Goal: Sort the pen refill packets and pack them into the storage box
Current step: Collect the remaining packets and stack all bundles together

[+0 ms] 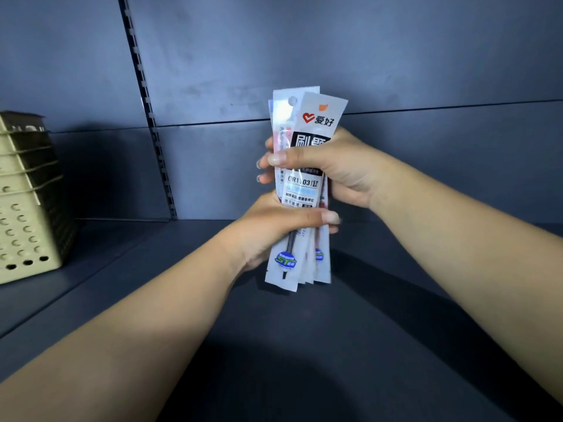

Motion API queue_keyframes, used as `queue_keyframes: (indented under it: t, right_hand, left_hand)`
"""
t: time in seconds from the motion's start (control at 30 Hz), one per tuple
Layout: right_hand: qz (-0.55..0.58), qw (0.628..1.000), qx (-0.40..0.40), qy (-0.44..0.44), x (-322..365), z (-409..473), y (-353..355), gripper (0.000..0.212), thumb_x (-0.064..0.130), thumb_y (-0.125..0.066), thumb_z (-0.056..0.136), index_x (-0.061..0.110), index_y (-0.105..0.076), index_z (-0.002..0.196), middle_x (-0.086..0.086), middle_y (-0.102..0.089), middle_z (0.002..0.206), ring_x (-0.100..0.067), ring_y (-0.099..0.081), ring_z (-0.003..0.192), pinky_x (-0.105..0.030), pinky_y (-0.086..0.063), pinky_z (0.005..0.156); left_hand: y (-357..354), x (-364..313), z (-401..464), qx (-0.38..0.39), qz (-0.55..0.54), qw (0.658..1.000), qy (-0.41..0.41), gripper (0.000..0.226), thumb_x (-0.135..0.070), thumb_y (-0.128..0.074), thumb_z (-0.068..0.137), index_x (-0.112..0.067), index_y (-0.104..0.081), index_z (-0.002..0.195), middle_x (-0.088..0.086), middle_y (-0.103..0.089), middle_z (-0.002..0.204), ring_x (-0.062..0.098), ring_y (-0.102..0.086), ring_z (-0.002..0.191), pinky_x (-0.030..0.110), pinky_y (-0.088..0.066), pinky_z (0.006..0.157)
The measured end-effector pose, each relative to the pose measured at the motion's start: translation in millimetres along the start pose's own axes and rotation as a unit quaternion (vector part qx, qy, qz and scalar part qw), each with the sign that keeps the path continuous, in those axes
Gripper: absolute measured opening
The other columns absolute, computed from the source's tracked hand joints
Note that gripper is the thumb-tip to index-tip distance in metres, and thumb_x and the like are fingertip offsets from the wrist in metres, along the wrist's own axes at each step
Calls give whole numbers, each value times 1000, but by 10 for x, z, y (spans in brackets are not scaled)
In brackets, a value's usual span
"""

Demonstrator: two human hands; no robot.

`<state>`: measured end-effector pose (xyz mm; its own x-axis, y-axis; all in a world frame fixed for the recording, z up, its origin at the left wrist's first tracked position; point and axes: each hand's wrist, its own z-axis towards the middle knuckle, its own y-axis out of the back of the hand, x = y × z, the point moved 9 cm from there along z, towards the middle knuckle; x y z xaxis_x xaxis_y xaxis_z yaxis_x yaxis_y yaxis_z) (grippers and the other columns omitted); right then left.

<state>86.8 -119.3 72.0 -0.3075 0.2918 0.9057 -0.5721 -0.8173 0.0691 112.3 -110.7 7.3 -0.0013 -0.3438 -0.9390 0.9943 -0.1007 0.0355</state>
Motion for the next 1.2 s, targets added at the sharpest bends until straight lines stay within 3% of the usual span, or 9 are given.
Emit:
queue_keyframes:
  t: [0.1,0.27,0.4,0.47,0.53,0.7,0.9,1.03,1.2]
  right_hand:
    - [-10,1000,-4,-9,-53,-35,46,16,-4,-64,72,10,-59,77,-1,-68,63,-15,-69,60,-27,-57,61]
    - [4,1000,11,-10,-49,-73,73,19,6,-65,62,11,-62,80,-6,-67,79,-17,-69,72,-32,-58,69]
    - [-19,1000,12,-8,-39,-92,111,38,13,-76,53,15,-62,88,-7,-67,86,-18,-64,81,-32,-55,79]
    - [-37,999,15,-16,-71,-129,116,49,17,-83,42,16,-63,88,-18,-70,93,-18,-64,82,-33,-55,80]
    - [-50,998,9,-23,-97,-176,112,40,14,-76,51,15,-63,89,-27,-65,104,-20,-63,85,-33,-54,82]
    - [-46,999,18,-1,71,-185,120,21,10,-65,63,14,-65,84,-2,-74,71,-14,-70,75,-28,-58,75]
    - [-5,999,45,-24,-17,-201,95,15,6,-59,66,9,-61,80,-2,-74,72,-15,-71,73,-29,-58,67]
    - [20,998,50,-28,-12,-210,79,19,6,-56,66,11,-58,85,-1,-72,66,-17,-70,65,-31,-58,61]
    - [21,996,80,-30,-25,-224,45,37,6,-57,65,18,-56,99,-1,-71,69,-18,-69,69,-30,-56,62]
  left_hand:
    - [-83,132,-61,56,33,997,40,30,-11,-72,58,-18,-66,87,-2,-74,80,13,-70,82,27,-56,73]
    - [-14,109,-55,27,38,999,28,36,-17,-73,57,-18,-64,92,-6,-74,81,10,-69,81,26,-55,73]
    - [-5,10,-38,21,20,1000,-3,52,-30,-74,50,-18,-63,99,-7,-74,86,10,-69,87,26,-54,76]
    - [-36,23,-38,19,34,999,-8,55,-30,-74,50,-17,-61,102,-8,-74,86,9,-68,88,25,-54,77]
    - [-106,63,-37,22,66,998,-6,49,-25,-76,53,-19,-62,99,-10,-73,84,8,-68,90,25,-53,79]
    - [-81,-104,2,-32,16,997,-65,24,-11,-70,58,-21,-64,79,-11,-71,70,4,-67,74,22,-54,73]
    - [-264,76,-52,70,-26,997,19,22,-5,-66,62,-13,-66,83,0,-74,77,16,-71,77,30,-58,74]
    - [-301,56,-78,75,-40,996,25,12,-4,-62,64,-14,-62,70,-5,-68,60,12,-67,60,35,-58,70]
    - [-269,39,-81,74,-5,997,-2,22,-6,-64,63,-19,-61,81,-7,-71,67,8,-69,70,23,-55,66]
